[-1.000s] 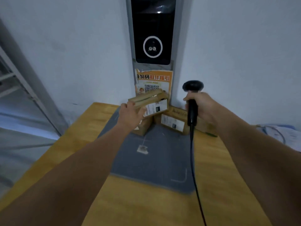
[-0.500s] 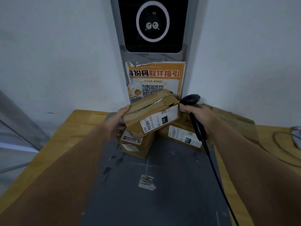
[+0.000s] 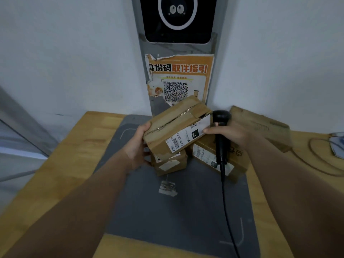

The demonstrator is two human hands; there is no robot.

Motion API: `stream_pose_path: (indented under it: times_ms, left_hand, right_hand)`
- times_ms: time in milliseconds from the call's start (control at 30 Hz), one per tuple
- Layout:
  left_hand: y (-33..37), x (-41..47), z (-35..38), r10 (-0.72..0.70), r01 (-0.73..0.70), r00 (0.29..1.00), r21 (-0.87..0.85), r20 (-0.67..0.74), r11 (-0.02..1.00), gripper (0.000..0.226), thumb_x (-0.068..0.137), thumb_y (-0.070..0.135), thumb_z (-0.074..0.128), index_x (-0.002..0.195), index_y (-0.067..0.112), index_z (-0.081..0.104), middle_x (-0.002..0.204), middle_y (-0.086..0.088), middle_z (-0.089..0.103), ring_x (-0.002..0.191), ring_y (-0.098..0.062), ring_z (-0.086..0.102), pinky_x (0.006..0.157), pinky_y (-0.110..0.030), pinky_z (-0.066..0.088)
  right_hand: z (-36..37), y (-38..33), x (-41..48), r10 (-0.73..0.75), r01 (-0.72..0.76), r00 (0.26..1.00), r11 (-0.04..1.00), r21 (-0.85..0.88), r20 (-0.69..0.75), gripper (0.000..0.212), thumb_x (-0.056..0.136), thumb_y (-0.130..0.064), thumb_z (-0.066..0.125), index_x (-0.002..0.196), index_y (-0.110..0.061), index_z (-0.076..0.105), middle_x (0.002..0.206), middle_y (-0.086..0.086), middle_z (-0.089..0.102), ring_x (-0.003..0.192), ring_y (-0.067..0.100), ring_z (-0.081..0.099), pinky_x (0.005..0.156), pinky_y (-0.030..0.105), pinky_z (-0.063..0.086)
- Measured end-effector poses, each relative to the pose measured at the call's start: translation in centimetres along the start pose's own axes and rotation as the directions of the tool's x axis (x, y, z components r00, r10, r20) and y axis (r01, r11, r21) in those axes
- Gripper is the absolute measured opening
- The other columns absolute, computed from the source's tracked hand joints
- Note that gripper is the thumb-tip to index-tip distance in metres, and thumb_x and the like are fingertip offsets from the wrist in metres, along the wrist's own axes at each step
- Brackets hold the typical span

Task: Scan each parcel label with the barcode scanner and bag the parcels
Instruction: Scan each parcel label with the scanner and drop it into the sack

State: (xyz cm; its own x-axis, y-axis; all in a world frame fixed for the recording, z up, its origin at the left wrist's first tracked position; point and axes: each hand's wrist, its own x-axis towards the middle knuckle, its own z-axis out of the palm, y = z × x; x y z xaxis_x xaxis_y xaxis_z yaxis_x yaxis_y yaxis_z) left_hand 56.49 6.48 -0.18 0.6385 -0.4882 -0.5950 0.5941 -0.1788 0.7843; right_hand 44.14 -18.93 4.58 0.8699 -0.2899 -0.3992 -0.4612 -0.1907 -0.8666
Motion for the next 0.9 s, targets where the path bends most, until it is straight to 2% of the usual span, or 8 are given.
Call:
stream_pose_path:
  times_ms: [100, 200, 300, 400, 467, 533, 600, 900]
  left_hand:
    - [-2.4, -3.9, 1.9, -0.029, 0.027, 0.999, -0.056, -0.031, 0.998, 0.058, 0.085, 0.07, 0.043, 0.11, 0.023, 0.067, 0.113, -0.008, 0.068, 0.101, -0.03, 0.062, 0.081, -0.049, 0.05]
    - [-5.3, -8.2, 4.3, -0.056, 0.052, 0.997, -0.069, -0.061, 0.996, 0.055, 0.086, 0.068, 0.041, 0.106, 0.024, 0.066, 0.111, -0.007, 0.067, 0.099, -0.027, 0.06, 0.073, -0.044, 0.049]
    - [-8.5, -12.2, 6.4, -0.074, 0.064, 0.995, -0.133, -0.071, 0.989, 0.06, 0.082, 0.071, 0.045, 0.114, 0.024, 0.065, 0.118, -0.007, 0.065, 0.106, -0.027, 0.059, 0.08, -0.049, 0.049]
    - [-12.0, -16.0, 8.3, -0.069, 0.06, 0.995, -0.131, -0.067, 0.99, 0.068, 0.076, 0.075, 0.05, 0.122, 0.026, 0.063, 0.126, -0.008, 0.062, 0.114, -0.031, 0.057, 0.087, -0.056, 0.048]
    - [-14.3, -18.9, 9.8, -0.056, 0.047, 0.996, -0.115, -0.073, 0.992, 0.067, 0.076, 0.074, 0.051, 0.122, 0.027, 0.063, 0.125, -0.007, 0.062, 0.114, -0.032, 0.057, 0.082, -0.057, 0.05]
    - [-16.6, -21.5, 11.2, -0.046, 0.037, 0.995, -0.106, -0.087, 0.994, 0.064, 0.079, 0.072, 0.05, 0.123, 0.026, 0.061, 0.125, -0.007, 0.06, 0.114, -0.032, 0.055, 0.078, -0.056, 0.051]
    - [-19.1, -24.1, 12.4, -0.051, 0.042, 0.995, -0.103, -0.083, 0.994, 0.062, 0.08, 0.071, 0.049, 0.123, 0.026, 0.06, 0.127, -0.007, 0.058, 0.115, -0.032, 0.053, 0.081, -0.057, 0.049]
    - [-28.0, -32.6, 15.9, -0.102, 0.102, 0.995, 0.035, -0.01, 0.994, 0.071, 0.079, 0.076, 0.045, 0.133, 0.03, 0.052, 0.131, -0.007, 0.052, 0.121, -0.033, 0.047, 0.094, -0.058, 0.043]
  right_hand:
    - [0.9, 2.0, -4.0, 0.035, -0.031, 0.999, 0.994, 0.107, -0.041, 0.032, 0.079, -0.028, 0.077, 0.11, -0.025, 0.068, 0.11, -0.007, 0.068, 0.104, 0.011, 0.061, 0.084, 0.023, 0.042]
    - [2.0, 4.2, -8.7, 0.101, -0.07, 0.986, 0.975, 0.213, -0.134, 0.052, 0.072, -0.041, 0.08, 0.118, -0.023, 0.064, 0.114, -0.005, 0.064, 0.106, 0.014, 0.057, 0.097, 0.032, 0.04]
    - [2.6, 6.0, -13.9, 0.127, -0.072, 0.977, 0.951, 0.299, -0.169, 0.034, 0.078, -0.037, 0.077, 0.106, -0.022, 0.065, 0.101, -0.008, 0.062, 0.093, 0.009, 0.055, 0.09, 0.028, 0.035]
    - [2.5, 8.1, -18.9, 0.164, -0.108, 0.973, 0.945, 0.307, -0.161, 0.036, 0.077, -0.041, 0.076, 0.106, -0.022, 0.067, 0.104, -0.005, 0.065, 0.098, 0.012, 0.056, 0.087, 0.028, 0.036]
    - [2.3, 9.6, -22.5, 0.172, -0.114, 0.972, 0.941, 0.32, -0.16, 0.031, 0.08, -0.04, 0.074, 0.104, -0.023, 0.066, 0.099, -0.005, 0.065, 0.095, 0.012, 0.058, 0.085, 0.028, 0.038]
    - [2.1, 11.1, -25.9, 0.179, -0.122, 0.971, 0.943, 0.309, -0.161, 0.027, 0.078, -0.041, 0.075, 0.097, -0.027, 0.061, 0.098, -0.004, 0.065, 0.093, 0.013, 0.058, 0.094, 0.037, 0.04]
    - [2.0, 12.6, -29.2, 0.188, -0.137, 0.969, 0.946, 0.293, -0.157, 0.03, 0.077, -0.043, 0.076, 0.096, -0.028, 0.058, 0.101, -0.001, 0.066, 0.094, 0.016, 0.059, 0.096, 0.045, 0.041]
    - [2.1, 19.3, -40.8, 0.292, -0.254, 0.953, 0.913, 0.32, -0.076, 0.056, 0.076, -0.045, 0.076, 0.121, -0.019, 0.056, 0.108, 0.007, 0.065, 0.099, 0.028, 0.061, 0.092, 0.051, 0.047]
